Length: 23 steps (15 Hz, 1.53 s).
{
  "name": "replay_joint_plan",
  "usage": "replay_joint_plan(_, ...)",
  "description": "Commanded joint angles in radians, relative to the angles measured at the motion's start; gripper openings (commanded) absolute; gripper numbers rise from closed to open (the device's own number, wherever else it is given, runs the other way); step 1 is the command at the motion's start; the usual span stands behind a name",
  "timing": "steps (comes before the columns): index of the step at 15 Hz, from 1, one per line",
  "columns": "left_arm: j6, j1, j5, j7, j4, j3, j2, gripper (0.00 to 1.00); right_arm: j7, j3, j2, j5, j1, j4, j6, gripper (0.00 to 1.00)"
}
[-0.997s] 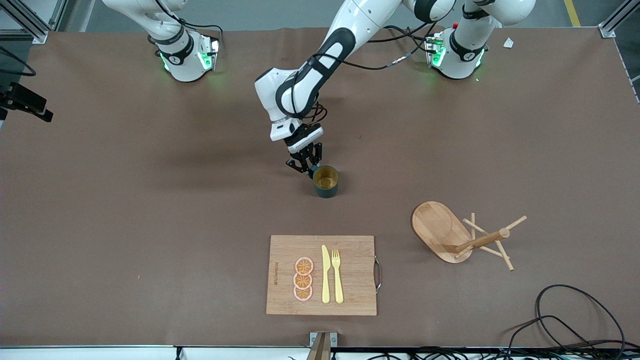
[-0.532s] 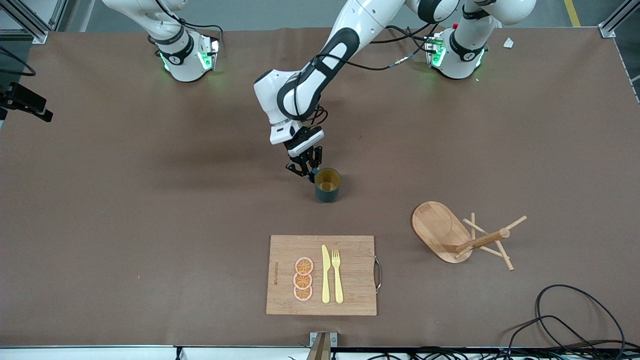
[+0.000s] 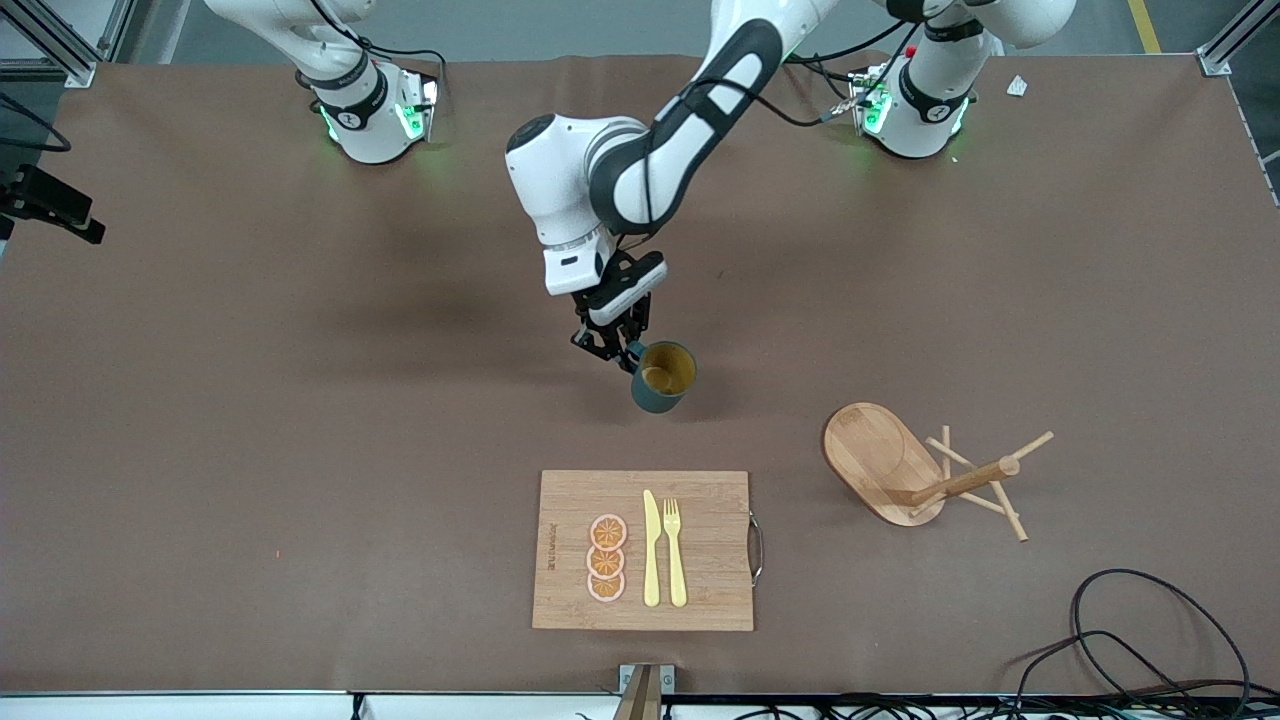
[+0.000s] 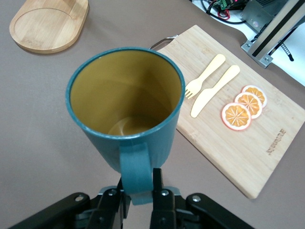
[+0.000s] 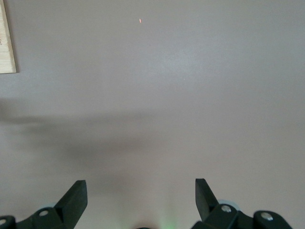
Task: Pass cup and hang on rack
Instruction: 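Carry the mug by its handle with the left gripper to the rack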
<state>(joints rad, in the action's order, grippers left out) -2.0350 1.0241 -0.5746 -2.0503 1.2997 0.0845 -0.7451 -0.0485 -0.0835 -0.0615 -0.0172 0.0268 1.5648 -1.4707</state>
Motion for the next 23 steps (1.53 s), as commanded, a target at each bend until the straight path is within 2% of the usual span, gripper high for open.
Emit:
replay_joint_plan(1,0.010,-0.048,0.108,0.108,0.020,-0.006,0.096,0.02,-0.010,0.011,-0.026,-0.010,0.012,0.017,-0.005,1.00)
replay_joint_plan(6,0.012,-0.142,0.372,0.315,0.029,-0.005,0.231,0.02,-0.010,0.010,-0.021,-0.009,0.013,0.000,0.003,1.00)
replay_joint_plan(11,0.068,-0.275,0.617,0.511,0.030,-0.005,0.305,0.01,-0.053,0.007,-0.021,-0.007,0.018,-0.003,0.004,1.00)
replay_joint_plan(17,0.079,-0.444,0.935,0.708,0.026,-0.008,0.320,0.02,-0.044,0.007,-0.021,0.000,0.018,0.000,0.021,1.00)
replay_joint_plan(19,0.090,-0.470,0.998,0.786,0.027,-0.006,0.319,0.01,-0.044,0.007,-0.021,0.000,0.018,0.000,0.021,1.00)
replay_joint_plan(23,0.131,-0.547,1.119,0.795,0.027,-0.006,0.319,0.01,-0.045,0.007,-0.021,0.000,0.018,0.001,0.021,1.00)
